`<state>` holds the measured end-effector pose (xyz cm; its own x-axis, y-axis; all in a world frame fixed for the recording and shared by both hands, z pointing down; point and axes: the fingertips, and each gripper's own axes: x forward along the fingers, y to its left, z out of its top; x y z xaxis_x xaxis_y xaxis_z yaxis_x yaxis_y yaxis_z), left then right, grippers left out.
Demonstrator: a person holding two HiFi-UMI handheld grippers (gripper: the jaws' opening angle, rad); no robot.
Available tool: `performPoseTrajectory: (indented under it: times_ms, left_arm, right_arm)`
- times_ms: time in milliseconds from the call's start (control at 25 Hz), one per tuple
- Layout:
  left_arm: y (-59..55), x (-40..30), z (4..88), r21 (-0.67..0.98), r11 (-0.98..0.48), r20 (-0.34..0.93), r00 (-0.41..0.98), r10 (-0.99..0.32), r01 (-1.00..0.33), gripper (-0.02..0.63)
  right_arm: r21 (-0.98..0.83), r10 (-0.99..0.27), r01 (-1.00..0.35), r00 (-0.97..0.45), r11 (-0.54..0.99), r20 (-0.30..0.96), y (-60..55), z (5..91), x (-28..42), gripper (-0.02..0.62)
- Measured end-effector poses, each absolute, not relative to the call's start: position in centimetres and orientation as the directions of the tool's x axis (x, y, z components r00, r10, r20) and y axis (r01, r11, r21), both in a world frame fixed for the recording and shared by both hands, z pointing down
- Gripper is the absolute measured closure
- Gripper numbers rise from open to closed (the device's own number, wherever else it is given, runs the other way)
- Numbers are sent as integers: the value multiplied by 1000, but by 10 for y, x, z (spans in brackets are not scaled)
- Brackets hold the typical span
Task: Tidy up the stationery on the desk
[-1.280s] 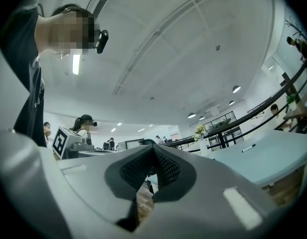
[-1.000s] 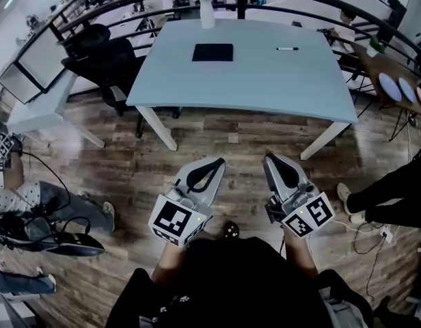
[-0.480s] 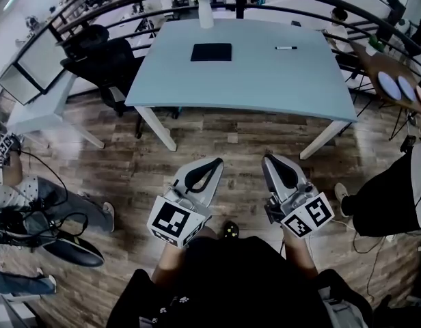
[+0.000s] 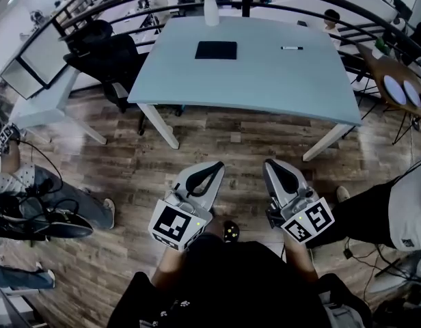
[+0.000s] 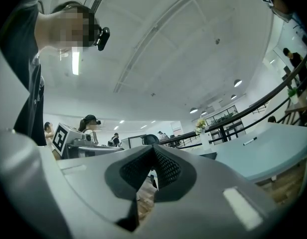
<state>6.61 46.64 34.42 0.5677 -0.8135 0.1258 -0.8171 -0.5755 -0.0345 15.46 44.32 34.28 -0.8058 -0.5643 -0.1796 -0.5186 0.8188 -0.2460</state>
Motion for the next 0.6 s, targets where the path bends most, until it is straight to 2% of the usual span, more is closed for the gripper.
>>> performPoseTrajectory:
  times_ms: [600]
  left_arm:
    - [403,75,337,-46,-623,119,615,-779,-781,621]
  right_arm:
    - [-249,-557,-512,-814,822,-164,397,341,147,591]
